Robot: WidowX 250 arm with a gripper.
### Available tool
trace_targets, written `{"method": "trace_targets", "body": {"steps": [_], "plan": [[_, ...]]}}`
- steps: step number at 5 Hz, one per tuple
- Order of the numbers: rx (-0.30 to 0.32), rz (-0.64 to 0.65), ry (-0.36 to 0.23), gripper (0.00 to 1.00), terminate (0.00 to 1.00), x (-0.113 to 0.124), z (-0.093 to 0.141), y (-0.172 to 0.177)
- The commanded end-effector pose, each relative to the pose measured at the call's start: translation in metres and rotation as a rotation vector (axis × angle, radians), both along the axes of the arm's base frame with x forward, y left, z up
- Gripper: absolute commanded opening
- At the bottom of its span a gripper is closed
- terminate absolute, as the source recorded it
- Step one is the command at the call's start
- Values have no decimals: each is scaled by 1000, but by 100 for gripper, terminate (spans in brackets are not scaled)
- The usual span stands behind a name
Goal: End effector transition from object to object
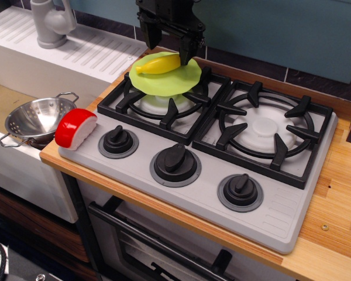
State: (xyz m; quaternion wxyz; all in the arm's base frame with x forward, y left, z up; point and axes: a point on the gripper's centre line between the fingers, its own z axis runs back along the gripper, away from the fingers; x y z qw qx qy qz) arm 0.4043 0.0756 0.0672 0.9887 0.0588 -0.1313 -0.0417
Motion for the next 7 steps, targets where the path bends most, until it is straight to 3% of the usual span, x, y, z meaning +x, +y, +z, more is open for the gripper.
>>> {"method": "trace_targets", "body": {"steps": [1, 5, 7], "plan": [[0, 0, 0, 100, 0, 0, 0, 0], [-12, 14, -15, 100, 0, -1, 2, -2], [30, 18, 58, 100, 0, -1, 76, -11]]}}
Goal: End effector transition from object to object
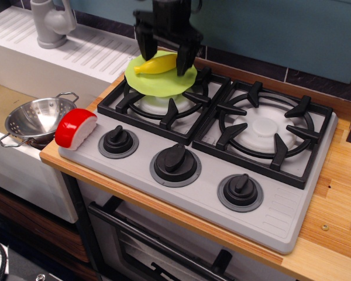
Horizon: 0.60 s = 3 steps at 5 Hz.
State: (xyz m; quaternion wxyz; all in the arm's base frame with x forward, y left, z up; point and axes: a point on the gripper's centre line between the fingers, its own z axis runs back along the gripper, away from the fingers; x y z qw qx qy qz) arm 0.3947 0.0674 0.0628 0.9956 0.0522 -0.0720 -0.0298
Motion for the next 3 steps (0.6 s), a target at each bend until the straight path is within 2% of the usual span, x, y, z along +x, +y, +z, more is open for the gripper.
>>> {"method": "trace_targets", "body": {"steps": [1, 2, 3], "plan": [[49, -13, -65, 100, 0, 7, 88, -2], [61, -4, -87, 100, 0, -8, 73, 3], [56, -20, -67, 100, 0, -44, 51, 21]]}}
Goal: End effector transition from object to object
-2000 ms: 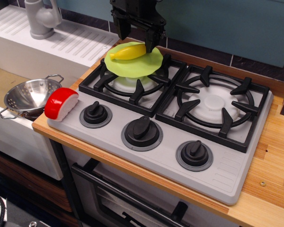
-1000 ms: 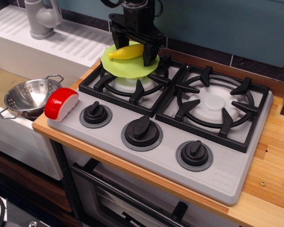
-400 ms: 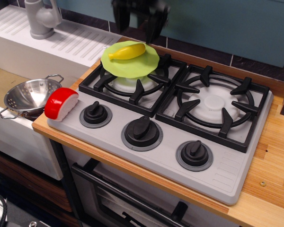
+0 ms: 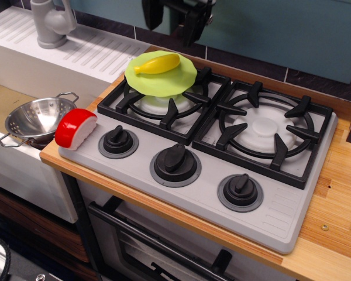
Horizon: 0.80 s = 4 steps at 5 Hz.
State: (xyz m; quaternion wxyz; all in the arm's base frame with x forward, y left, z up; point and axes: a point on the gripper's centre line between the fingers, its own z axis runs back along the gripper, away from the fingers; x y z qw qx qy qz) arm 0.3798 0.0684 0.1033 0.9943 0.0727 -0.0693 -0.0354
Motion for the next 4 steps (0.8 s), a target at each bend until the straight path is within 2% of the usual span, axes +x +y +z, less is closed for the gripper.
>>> {"method": "trace_targets", "body": {"steps": [1, 2, 3, 4], "plan": [[39, -17, -85, 100, 0, -65, 0, 34], [51, -5, -75, 100, 0, -86, 1, 36], [27, 32, -65, 100, 0, -92, -2, 32], [-7, 10, -87, 100, 0, -95, -20, 38]]}}
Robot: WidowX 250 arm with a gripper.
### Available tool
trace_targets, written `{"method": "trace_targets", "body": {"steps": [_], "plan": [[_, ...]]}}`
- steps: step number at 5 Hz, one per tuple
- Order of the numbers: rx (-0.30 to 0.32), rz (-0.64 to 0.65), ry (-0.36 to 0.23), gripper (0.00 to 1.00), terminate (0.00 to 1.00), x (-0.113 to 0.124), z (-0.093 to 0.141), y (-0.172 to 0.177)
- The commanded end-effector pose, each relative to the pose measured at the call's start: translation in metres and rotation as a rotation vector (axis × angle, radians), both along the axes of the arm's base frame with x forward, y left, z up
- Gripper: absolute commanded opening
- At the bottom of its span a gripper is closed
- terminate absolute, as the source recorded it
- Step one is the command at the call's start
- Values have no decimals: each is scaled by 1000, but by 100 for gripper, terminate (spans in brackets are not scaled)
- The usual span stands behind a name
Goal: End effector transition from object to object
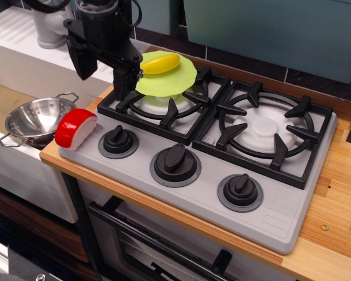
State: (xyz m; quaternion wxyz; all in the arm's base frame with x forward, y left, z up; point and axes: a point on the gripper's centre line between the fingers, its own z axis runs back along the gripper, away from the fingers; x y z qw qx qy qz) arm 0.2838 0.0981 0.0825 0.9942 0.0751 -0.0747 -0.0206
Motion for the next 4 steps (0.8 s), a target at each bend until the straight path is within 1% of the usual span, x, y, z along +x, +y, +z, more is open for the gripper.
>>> {"method": "trace_targets", "body": {"steps": [1, 2, 3, 4], "plan": [[12, -55, -111, 100, 0, -12, -24, 25], [29, -48, -127, 100, 0, -24, -34, 36], [5, -35, -124, 100, 0, -22, -38, 39], [-35, 0, -105, 100, 100, -8, -40, 32]]}}
